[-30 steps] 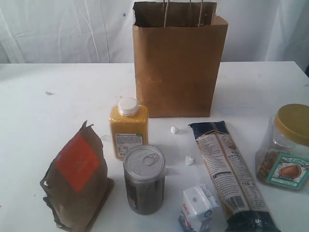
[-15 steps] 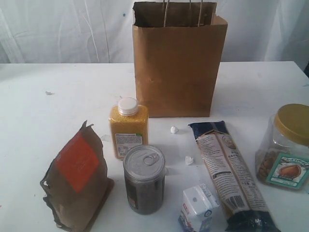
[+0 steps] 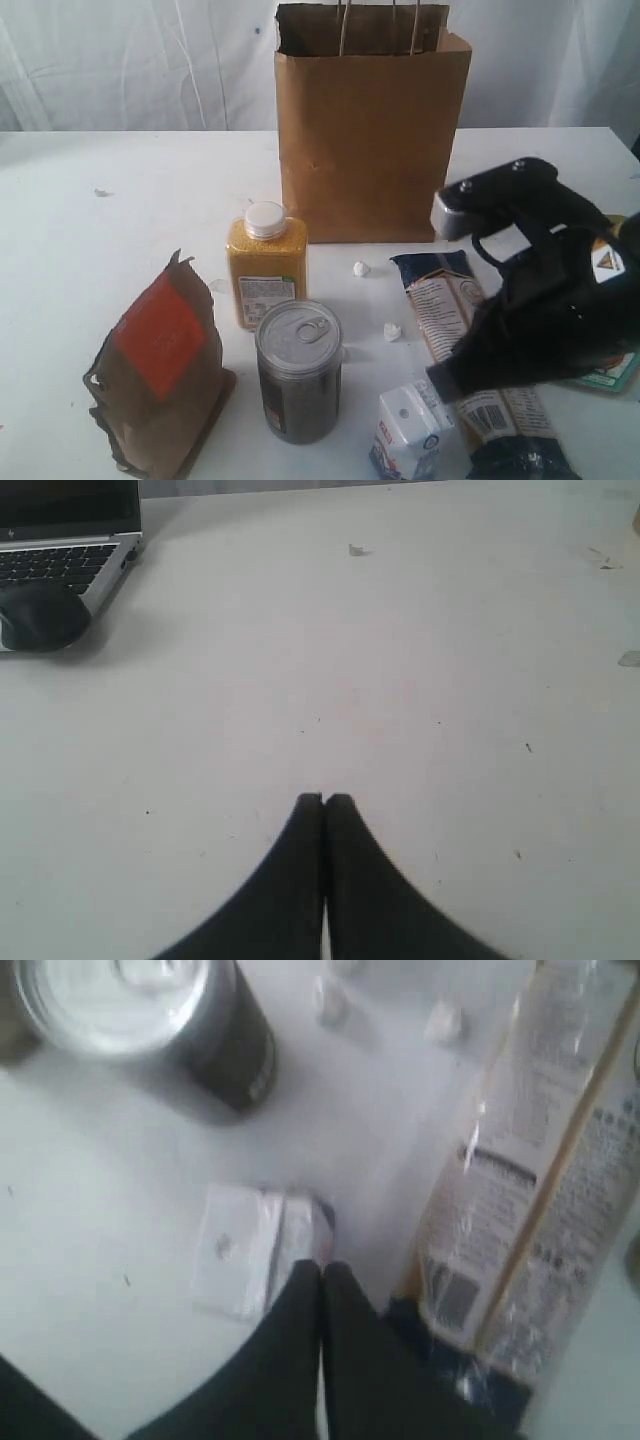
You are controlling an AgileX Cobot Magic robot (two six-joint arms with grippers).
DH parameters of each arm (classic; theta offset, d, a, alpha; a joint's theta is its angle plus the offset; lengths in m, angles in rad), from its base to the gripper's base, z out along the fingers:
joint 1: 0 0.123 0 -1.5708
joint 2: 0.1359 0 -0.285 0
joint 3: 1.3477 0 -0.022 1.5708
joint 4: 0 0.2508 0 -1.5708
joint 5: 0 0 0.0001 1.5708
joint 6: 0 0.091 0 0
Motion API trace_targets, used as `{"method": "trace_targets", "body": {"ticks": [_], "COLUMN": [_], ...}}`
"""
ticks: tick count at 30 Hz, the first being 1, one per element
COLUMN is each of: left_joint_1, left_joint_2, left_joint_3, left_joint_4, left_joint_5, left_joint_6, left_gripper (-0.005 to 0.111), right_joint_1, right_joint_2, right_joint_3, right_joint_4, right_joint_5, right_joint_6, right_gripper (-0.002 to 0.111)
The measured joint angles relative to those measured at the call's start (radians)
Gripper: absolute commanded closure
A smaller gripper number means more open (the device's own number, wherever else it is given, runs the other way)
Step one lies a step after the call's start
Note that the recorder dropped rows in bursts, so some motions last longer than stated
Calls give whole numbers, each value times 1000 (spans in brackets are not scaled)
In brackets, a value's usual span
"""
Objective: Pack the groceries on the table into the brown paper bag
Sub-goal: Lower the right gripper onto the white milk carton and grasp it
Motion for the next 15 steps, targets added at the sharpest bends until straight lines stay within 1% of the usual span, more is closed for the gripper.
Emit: {"method": "trace_targets", "body": {"ticks": [1, 4, 8, 13, 14, 15], "left_joint_1": [0, 0, 0, 0, 0, 0], "left_joint_2": [0, 0, 0, 0, 0, 0], "left_joint_3": [0, 0, 0, 0, 0, 0], "left_joint_4": [0, 0, 0, 0, 0, 0], "left_joint_5": [0, 0, 0, 0, 0, 0], "left_joint_6": [0, 0, 0, 0, 0, 0], "left_gripper": [107, 107, 107, 107, 107, 107], "right_joint_1": [2, 6, 6, 6, 6, 6], "right_joint_2": [2, 2, 11, 21, 19, 21], "right_joint_3": [0, 0, 0, 0, 0, 0], "right_joint_4": [17, 41, 47, 47, 47, 47], "right_joint_5": [-56, -134, -188, -213, -218, -220], "right_joint_6": [3, 17, 27, 35, 42, 43], "right_gripper": [108, 108, 108, 108, 107, 101]}}
